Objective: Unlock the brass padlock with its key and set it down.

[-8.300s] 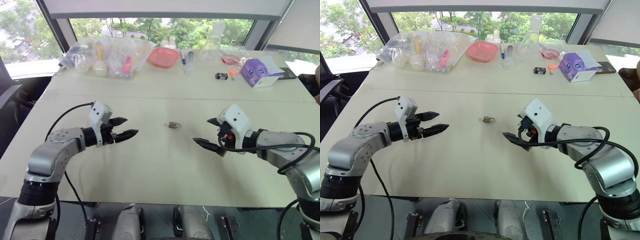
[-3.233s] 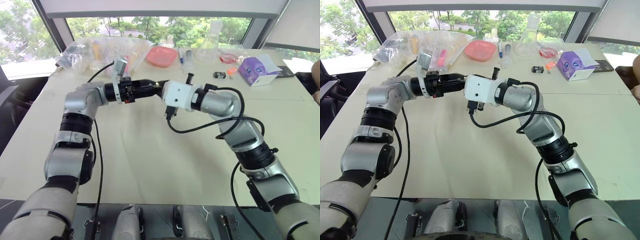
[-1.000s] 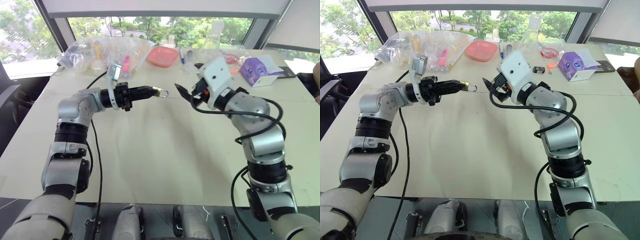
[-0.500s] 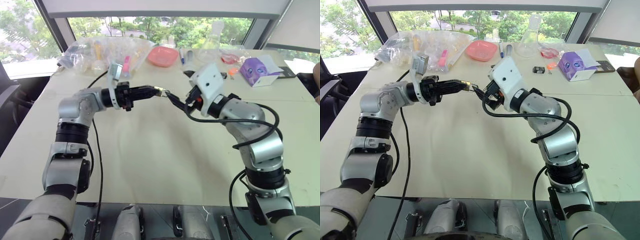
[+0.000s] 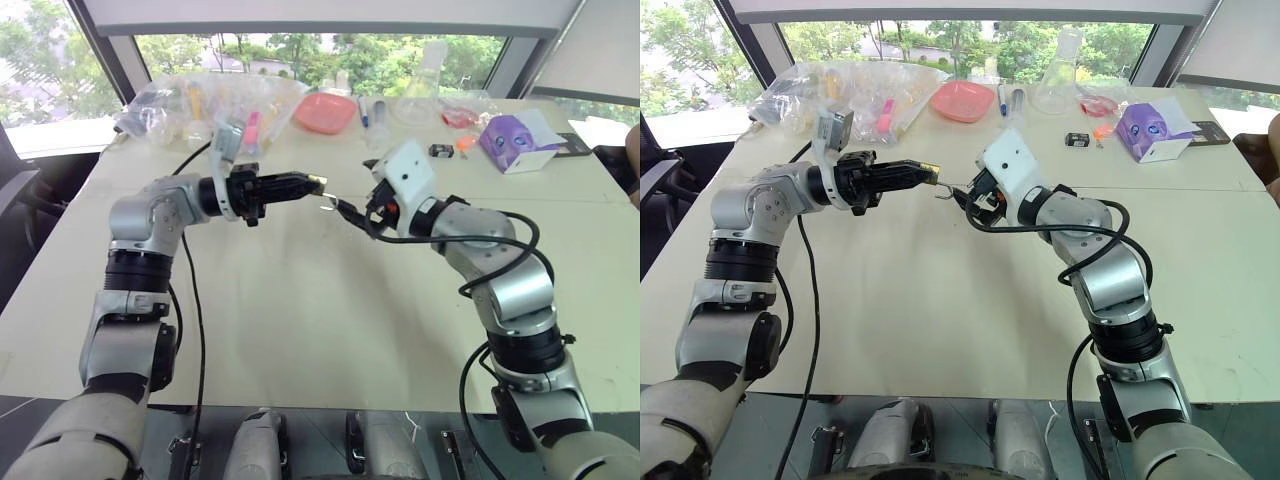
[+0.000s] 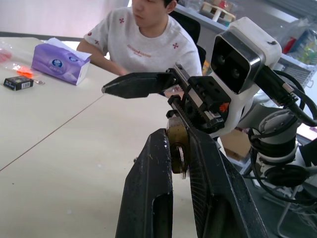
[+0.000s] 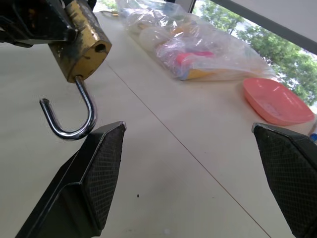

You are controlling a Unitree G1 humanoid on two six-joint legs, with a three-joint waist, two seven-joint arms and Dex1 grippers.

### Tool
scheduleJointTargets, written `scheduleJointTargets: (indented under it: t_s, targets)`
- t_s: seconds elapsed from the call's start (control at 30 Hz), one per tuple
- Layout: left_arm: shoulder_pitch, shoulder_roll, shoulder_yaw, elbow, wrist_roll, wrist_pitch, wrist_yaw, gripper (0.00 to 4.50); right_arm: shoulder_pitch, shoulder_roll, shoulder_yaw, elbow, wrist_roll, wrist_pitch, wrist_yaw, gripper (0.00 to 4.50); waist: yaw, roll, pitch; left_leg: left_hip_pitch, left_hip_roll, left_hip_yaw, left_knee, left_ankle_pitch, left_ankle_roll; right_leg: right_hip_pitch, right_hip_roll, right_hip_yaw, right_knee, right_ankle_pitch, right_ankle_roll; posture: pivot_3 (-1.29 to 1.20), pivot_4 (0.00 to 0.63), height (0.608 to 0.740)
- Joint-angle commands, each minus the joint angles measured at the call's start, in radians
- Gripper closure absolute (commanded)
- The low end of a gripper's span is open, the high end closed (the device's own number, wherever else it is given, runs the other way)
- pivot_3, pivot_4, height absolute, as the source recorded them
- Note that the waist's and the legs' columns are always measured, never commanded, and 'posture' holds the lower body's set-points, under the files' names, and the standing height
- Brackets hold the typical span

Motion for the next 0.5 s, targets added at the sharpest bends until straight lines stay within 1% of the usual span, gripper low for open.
scheduleJointTargets:
  t_s: [0.03, 0.1, 0.17, 0.27, 0.33, 0.43, 0.5]
  targets:
    - [-0.014, 0.001, 0.008, -0.008, -0.005, -0.027, 0.006, 4.50, -0.003, -0.009, -0.026, -0.043, 0.010, 0.006, -0.011, 0.34, 0.001, 0.000, 0.000, 0.000, 0.000, 0.000, 0.000, 0.000, 0.000, 0.000, 0.000, 0.000, 0.000, 0.000, 0.000, 0.00, 0.150, 0.733]
    - [-0.013, -0.006, 0.003, 0.003, 0.003, -0.038, 0.014, 4.50, 0.007, -0.035, -0.040, -0.062, 0.007, 0.021, -0.011, 0.34, 0.001, 0.000, 0.000, 0.000, 0.000, 0.000, 0.000, 0.000, 0.000, 0.000, 0.000, 0.000, 0.000, 0.000, 0.000, 0.00, 0.150, 0.733]
    - [-0.013, -0.019, 0.003, 0.016, 0.005, -0.039, 0.039, 4.50, 0.036, -0.089, -0.057, -0.106, 0.009, 0.065, 0.004, 0.34, 0.004, 0.000, 0.000, 0.000, 0.000, 0.000, 0.000, 0.000, 0.000, 0.000, 0.000, 0.000, 0.000, 0.000, 0.000, 0.00, 0.150, 0.733]
    - [-0.007, -0.052, 0.005, 0.025, -0.005, -0.018, 0.085, 4.50, 0.127, -0.240, -0.041, -0.225, 0.039, 0.165, 0.088, 0.34, 0.010, 0.000, 0.000, -0.001, -0.001, 0.000, 0.000, -0.001, 0.001, 0.000, -0.001, 0.000, -0.001, 0.000, 0.000, 0.00, 0.150, 0.733]
    - [0.006, -0.101, -0.004, 0.037, 0.000, 0.007, 0.153, 4.50, 0.204, -0.335, -0.039, -0.319, 0.072, 0.230, 0.135, 0.34, 0.012, 0.000, 0.000, -0.001, -0.001, -0.001, 0.000, -0.002, 0.003, 0.001, -0.001, 0.000, -0.002, 0.000, 0.000, 0.00, 0.150, 0.733]
    - [0.025, -0.145, -0.033, 0.052, 0.018, 0.036, 0.209, 4.50, 0.240, -0.378, -0.055, -0.387, 0.116, 0.324, 0.141, 0.34, 0.004, 0.000, 0.000, -0.001, -0.001, -0.001, 0.000, -0.002, 0.004, 0.000, -0.001, 0.000, -0.002, 0.000, 0.000, 0.00, 0.150, 0.733]
    - [0.052, -0.173, -0.122, 0.101, 0.088, 0.015, 0.209, 4.50, 0.249, -0.401, -0.052, -0.413, 0.120, 0.374, 0.133, 0.34, 0.001, 0.000, 0.000, 0.000, -0.001, -0.002, 0.001, -0.003, 0.005, 0.001, 0.000, 0.001, -0.001, 0.000, 0.000, 0.00, 0.150, 0.733]
